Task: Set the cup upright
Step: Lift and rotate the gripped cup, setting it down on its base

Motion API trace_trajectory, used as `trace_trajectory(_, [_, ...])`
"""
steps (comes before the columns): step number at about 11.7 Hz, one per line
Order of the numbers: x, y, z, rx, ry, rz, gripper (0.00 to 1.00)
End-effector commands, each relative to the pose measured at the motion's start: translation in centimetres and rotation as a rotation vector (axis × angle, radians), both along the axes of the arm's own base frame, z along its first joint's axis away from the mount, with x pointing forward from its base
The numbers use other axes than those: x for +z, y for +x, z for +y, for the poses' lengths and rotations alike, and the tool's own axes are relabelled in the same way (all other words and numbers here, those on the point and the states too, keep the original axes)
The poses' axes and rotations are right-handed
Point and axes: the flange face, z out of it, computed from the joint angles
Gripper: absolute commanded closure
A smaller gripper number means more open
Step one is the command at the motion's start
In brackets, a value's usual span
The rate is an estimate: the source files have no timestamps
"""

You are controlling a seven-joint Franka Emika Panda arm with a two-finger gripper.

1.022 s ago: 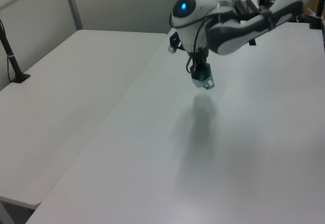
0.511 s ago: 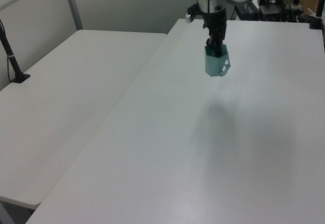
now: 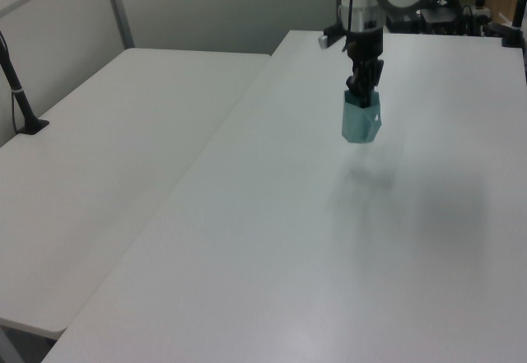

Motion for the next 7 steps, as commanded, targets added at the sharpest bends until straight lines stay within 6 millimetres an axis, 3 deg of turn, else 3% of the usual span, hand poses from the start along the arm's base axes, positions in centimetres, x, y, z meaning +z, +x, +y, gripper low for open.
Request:
trace_trajectory(1, [-3.2,-0.9,-0.2,-0.076,0.047,-0.083,1.00])
trace_trajectory(7, [-6.4,-0.3,-1.7,-0.107,0.034,-0.047,1.00])
